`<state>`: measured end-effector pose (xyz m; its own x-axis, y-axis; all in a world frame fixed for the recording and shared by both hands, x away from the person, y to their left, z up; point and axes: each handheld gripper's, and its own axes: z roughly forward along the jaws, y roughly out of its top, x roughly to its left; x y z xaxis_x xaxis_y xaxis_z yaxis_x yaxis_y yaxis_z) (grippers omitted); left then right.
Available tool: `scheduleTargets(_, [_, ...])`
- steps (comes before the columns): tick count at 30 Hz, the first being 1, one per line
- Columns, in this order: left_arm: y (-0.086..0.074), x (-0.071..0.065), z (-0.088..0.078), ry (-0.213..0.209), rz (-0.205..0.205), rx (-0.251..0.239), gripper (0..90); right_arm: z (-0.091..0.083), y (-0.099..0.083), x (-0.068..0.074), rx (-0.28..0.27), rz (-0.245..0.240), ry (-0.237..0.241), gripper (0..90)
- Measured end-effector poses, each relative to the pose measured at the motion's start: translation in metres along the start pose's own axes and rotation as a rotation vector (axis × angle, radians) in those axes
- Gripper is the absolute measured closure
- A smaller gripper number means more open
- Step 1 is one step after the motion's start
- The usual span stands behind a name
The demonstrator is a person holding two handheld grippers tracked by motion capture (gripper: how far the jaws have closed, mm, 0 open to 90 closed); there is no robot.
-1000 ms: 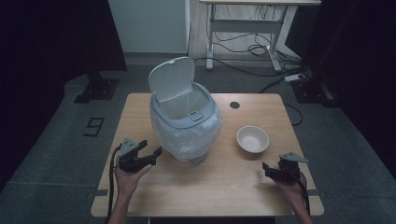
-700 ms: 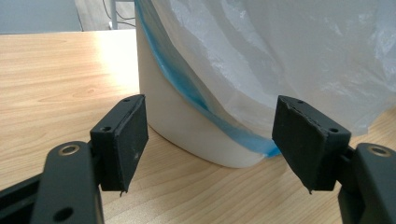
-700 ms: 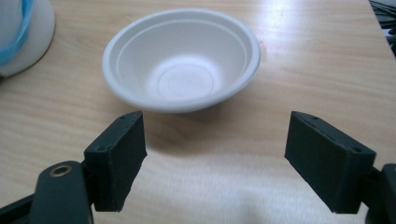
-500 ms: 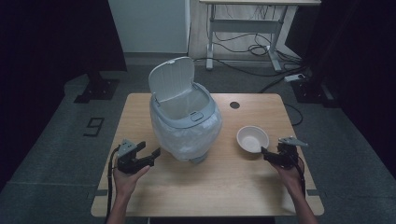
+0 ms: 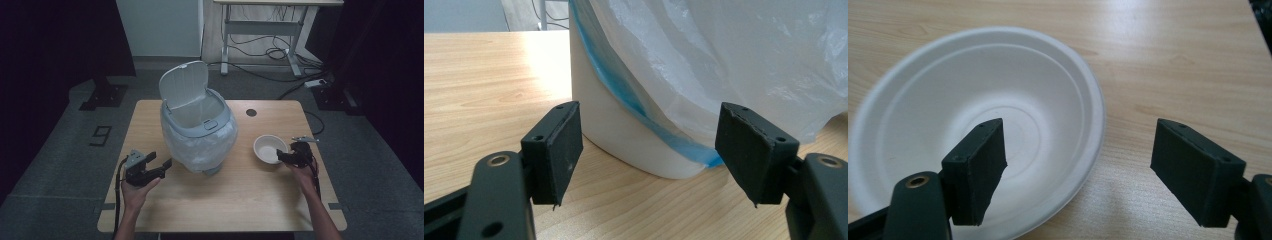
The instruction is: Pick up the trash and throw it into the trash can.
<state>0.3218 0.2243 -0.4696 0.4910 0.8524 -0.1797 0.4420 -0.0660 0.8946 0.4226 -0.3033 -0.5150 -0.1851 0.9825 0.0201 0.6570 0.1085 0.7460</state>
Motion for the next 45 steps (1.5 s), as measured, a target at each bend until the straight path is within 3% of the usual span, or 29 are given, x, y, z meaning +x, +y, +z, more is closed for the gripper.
scheduleTargets(3, [0.000, -0.001, 0.001, -0.009, 0.000, 0.000, 27.4, 0.010, -0.006, -0.004, 0.031, 0.030, 0.016, 22.4])
scheduleTargets(8, [-0.001, -0.003, 0.003, -0.016, 0.006, 0.008, 27.4, 0.017, -0.012, -0.006, 0.061, 0.032, 0.030, 23.7])
scheduleTargets(14, [-0.002, -0.004, 0.004, -0.016, 0.007, 0.013, 27.5, 0.022, -0.017, -0.005, 0.082, 0.024, 0.043, 34.0])
scheduleTargets(16, [-0.002, -0.005, 0.004, -0.018, 0.010, 0.015, 27.5, 0.020, -0.017, -0.006, 0.077, 0.029, 0.063, 44.7])
scheduleTargets(19, [-0.002, -0.006, 0.005, -0.019, 0.011, 0.017, 27.5, 0.019, -0.017, -0.007, 0.081, 0.045, 0.094, 52.4])
scheduleTargets(22, [-0.002, -0.006, 0.005, -0.018, 0.010, 0.016, 27.5, 0.017, -0.017, -0.005, 0.086, 0.019, 0.094, 61.5])
scheduleTargets(25, [-0.003, -0.006, 0.005, -0.017, 0.007, 0.018, 27.6, 0.011, -0.018, -0.005, 0.060, 0.025, 0.121, 69.4])
scheduleTargets(28, [-0.004, -0.007, 0.006, -0.018, 0.008, 0.026, 27.6, 0.005, -0.019, -0.008, 0.040, 0.068, 0.167, 75.3])
scheduleTargets(35, [-0.004, -0.009, 0.008, -0.017, 0.012, 0.031, 27.7, -0.011, -0.019, -0.013, -0.022, 0.114, 0.237, 82.9])
scheduleTargets(39, [-0.004, -0.009, 0.008, -0.016, 0.011, 0.033, 27.8, -0.024, -0.015, -0.012, -0.063, 0.091, 0.231, 83.4])
scheduleTargets(45, [-0.005, -0.009, 0.008, -0.011, 0.009, 0.036, 28.4, -0.045, -0.009, -0.013, -0.146, 0.131, 0.296, 83.5])
